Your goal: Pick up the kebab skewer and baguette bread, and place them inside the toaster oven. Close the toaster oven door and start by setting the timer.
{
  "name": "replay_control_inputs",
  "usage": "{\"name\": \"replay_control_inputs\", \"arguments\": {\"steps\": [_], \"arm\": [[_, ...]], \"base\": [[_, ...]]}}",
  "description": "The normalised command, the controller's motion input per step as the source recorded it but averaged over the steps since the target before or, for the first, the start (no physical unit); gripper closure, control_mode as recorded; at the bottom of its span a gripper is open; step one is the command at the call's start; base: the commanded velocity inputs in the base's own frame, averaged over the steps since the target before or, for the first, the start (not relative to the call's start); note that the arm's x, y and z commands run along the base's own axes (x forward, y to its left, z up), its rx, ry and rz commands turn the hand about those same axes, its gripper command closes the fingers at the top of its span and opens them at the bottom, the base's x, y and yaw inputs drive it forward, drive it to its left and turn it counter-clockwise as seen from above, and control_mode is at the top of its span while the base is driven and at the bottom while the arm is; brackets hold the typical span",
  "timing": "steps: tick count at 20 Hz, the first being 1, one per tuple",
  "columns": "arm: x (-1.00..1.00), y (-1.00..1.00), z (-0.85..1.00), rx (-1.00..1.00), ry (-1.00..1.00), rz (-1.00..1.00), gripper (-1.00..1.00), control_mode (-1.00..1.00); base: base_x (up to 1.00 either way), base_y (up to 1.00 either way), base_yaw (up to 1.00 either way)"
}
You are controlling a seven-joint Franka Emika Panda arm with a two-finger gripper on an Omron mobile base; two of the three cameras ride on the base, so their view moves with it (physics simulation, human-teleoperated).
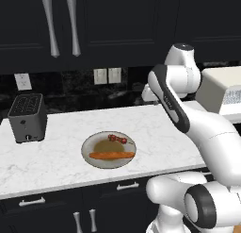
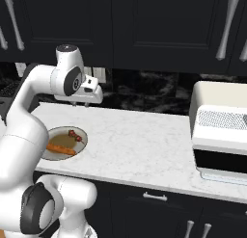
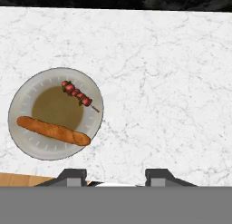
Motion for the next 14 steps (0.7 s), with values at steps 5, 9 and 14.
{"name": "replay_control_inputs", "arguments": {"steps": [5,9,14], "arm": [[0.00,0.00,0.00,0.00,0.00,0.00,-1.00,1.00],[0.00,0.00,0.00,0.00,0.00,0.00,-1.00,1.00],[0.00,0.00,0.00,0.00,0.00,0.00,-1.00,1.00]], "base": [[0.00,0.00,0.00],[0.00,0.00,0.00],[-0.08,-0.21,-0.01]]}}
